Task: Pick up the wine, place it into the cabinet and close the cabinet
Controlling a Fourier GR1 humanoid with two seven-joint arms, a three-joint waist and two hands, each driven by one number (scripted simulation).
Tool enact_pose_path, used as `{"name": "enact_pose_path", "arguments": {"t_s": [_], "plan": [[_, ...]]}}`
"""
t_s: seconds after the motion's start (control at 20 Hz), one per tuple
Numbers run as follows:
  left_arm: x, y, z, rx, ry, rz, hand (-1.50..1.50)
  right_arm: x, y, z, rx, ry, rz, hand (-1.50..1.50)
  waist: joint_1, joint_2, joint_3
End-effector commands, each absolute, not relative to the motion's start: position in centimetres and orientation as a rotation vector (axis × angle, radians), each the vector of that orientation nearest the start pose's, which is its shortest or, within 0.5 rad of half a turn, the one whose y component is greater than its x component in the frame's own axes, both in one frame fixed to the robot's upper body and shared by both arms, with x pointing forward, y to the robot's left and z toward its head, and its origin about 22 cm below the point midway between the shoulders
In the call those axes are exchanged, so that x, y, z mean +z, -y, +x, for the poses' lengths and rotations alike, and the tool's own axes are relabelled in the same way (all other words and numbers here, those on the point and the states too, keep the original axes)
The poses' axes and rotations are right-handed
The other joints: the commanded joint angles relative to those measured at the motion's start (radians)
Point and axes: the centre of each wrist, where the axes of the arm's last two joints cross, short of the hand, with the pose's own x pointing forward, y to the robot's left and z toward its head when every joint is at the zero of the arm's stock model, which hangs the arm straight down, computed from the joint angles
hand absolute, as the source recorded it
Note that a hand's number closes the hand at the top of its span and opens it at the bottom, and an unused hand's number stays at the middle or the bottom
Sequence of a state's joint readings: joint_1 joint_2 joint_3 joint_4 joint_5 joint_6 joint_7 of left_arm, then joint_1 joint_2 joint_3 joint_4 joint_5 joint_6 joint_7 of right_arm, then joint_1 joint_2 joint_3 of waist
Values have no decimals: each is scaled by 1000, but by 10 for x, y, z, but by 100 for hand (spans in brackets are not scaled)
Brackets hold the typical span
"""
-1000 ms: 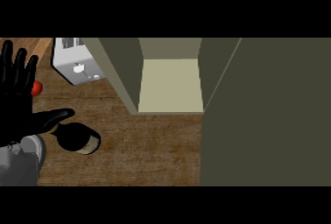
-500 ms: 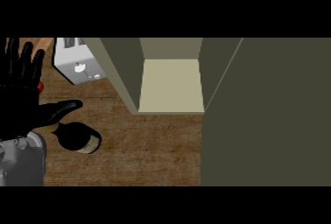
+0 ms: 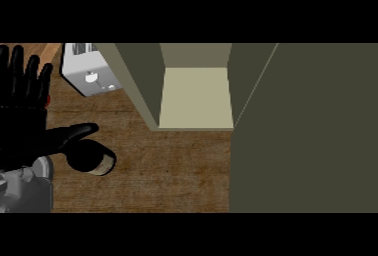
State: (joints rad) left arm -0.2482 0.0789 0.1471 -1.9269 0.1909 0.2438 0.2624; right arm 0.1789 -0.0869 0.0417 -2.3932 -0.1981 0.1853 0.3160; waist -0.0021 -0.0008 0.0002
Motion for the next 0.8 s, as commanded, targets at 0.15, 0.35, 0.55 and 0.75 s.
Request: {"name": "enact_pose_path", "arguments": {"t_s": [0.15, 0.35, 0.55, 0.75], "plan": [[141, -250, 254, 342, 1836, 33, -150, 164, 237, 144, 220, 1910, 201, -150, 0, 0, 0], [121, -256, 238, 354, 1819, 57, -150, 169, 241, 148, 223, 1899, 224, -150, 1, 0, 0], [129, -289, 233, 368, 1804, 82, -150, 171, 224, 161, 210, 1908, 234, -150, 6, 0, -1], [115, -294, 212, 369, 1800, 136, -150, 175, 237, 158, 215, 1908, 213, -150, 5, 0, 0]]}}
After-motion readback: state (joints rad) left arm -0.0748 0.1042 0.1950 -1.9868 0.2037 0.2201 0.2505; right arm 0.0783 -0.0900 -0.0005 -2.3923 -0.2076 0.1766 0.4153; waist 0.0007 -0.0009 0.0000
